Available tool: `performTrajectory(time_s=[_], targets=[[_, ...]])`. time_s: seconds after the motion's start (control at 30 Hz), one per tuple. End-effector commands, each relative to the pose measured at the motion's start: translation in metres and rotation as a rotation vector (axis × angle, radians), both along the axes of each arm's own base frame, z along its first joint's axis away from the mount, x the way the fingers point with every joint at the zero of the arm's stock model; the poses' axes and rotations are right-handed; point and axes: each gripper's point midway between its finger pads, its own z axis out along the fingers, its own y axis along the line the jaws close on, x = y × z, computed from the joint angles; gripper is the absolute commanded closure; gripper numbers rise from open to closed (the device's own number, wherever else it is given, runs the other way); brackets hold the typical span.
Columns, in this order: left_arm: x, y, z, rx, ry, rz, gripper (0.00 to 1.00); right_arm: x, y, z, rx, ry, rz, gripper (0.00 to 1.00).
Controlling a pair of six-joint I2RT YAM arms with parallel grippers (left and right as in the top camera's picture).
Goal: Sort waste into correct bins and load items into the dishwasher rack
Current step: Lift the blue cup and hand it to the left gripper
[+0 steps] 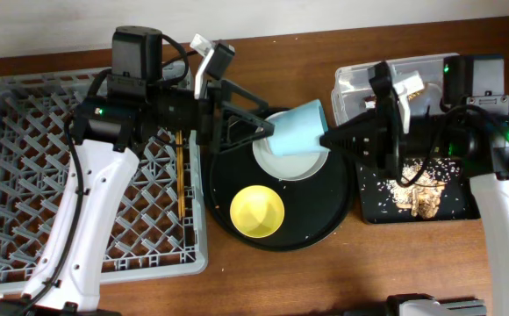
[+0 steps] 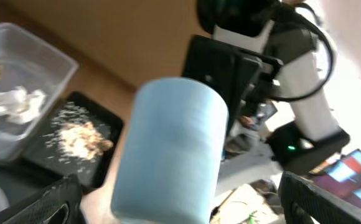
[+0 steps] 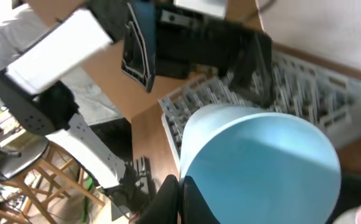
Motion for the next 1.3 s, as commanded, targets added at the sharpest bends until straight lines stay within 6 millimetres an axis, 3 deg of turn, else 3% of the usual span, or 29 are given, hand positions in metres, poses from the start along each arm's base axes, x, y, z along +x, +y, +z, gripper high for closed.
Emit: performTrajectory(time_s=[0.0,0.13,0.33,0.47,0.57,0.73,0.87,1.0,1.1,1.27], targets=[[-0.026,0.000,0.022,-0.112,-0.007,-0.145,0.01,-0.006,0.001,0.023,0.091,-0.093,0.064,0.96],[-0.030,-0.002,0.021,-0.112,0.010,-0.157,0.02,-0.007,0.002,0.034,0.123,-0.176,0.097,0.96],[-0.047,-0.018,0.021,-0.112,0.012,-0.219,0.16,-0.004,0.002,0.034,0.114,-0.196,0.094,0.96],[-0.046,-0.018,0.021,-0.111,0.012,-0.217,0.23,-0.004,0.002,0.034,0.114,-0.197,0.094,0.96],[-0.042,-0.015,0.022,-0.115,-0.006,-0.206,0.24,-0.004,0.002,0.034,0.114,-0.197,0.094,0.96],[-0.015,0.007,0.020,-0.099,-0.024,-0.097,0.21,-0.004,0.002,0.034,0.114,-0.196,0.094,0.96],[-0.018,0.003,0.019,-0.093,-0.026,-0.104,0.16,-0.004,0.002,0.034,0.115,-0.197,0.094,0.96],[-0.016,-0.015,0.006,-0.020,-0.046,-0.066,0.17,-0.004,0.002,0.034,0.115,-0.196,0.094,0.96],[-0.017,-0.016,0.006,-0.021,-0.047,-0.071,0.18,-0.004,0.002,0.034,0.115,-0.196,0.094,0.96],[-0.015,-0.017,0.009,-0.031,-0.077,-0.071,0.28,-0.004,0.002,0.034,0.115,-0.194,0.095,0.96]])
